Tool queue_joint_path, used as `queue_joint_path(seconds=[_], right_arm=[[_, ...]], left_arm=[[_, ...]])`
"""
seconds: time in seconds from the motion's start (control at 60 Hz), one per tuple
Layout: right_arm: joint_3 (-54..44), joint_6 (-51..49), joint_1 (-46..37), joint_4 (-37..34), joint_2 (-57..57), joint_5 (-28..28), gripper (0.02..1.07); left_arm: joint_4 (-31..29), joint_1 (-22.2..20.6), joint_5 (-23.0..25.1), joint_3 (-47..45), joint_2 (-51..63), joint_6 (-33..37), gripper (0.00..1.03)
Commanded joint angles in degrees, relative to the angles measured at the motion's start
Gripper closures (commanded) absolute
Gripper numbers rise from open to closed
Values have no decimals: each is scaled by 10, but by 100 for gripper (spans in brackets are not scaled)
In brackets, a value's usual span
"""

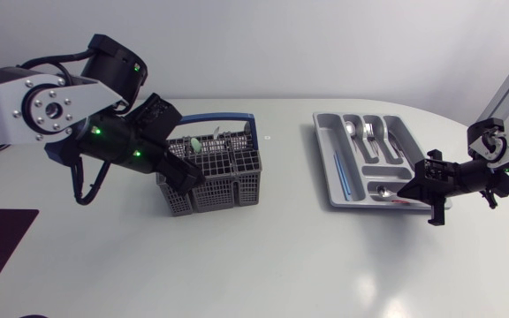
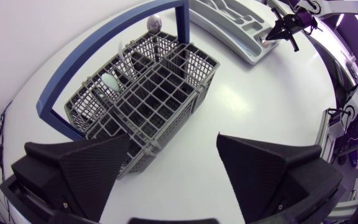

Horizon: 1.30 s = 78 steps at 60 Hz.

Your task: Unload the cutlery basket into the drawer organizer.

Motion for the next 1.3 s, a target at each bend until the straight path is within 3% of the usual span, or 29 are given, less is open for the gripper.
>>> queue_joint_path(seconds=[0.0,0.05,0.167,0.267,0.517,0.617,0.717,0.883,0.917,1.283], right_arm=[[12,-7,4,4,3,8,57],[12,1,4,4,-8,8,38],[-5,18,4,22,-39,7,32],[-26,39,19,26,-83,7,9],[-81,199,170,39,-201,8,9],[-73,284,242,62,-210,23,15],[-51,368,299,92,-199,34,34],[8,473,356,133,-147,47,90],[21,484,362,136,-138,47,94],[125,589,445,201,-13,76,97]], left_arm=[[7,6,-4,-24,-24,14,5],[11,7,-6,-33,-34,17,5],[20,6,-18,-61,-62,25,5],[21,6,-25,-84,-84,30,6],[27,19,-32,-136,-117,47,8],[36,24,-32,-158,-125,47,14],[43,31,-32,-179,-131,45,37],[66,41,-31,-204,-129,40,91],[68,40,-30,-208,-126,40,92],[140,39,-29,-228,-27,48,93]])
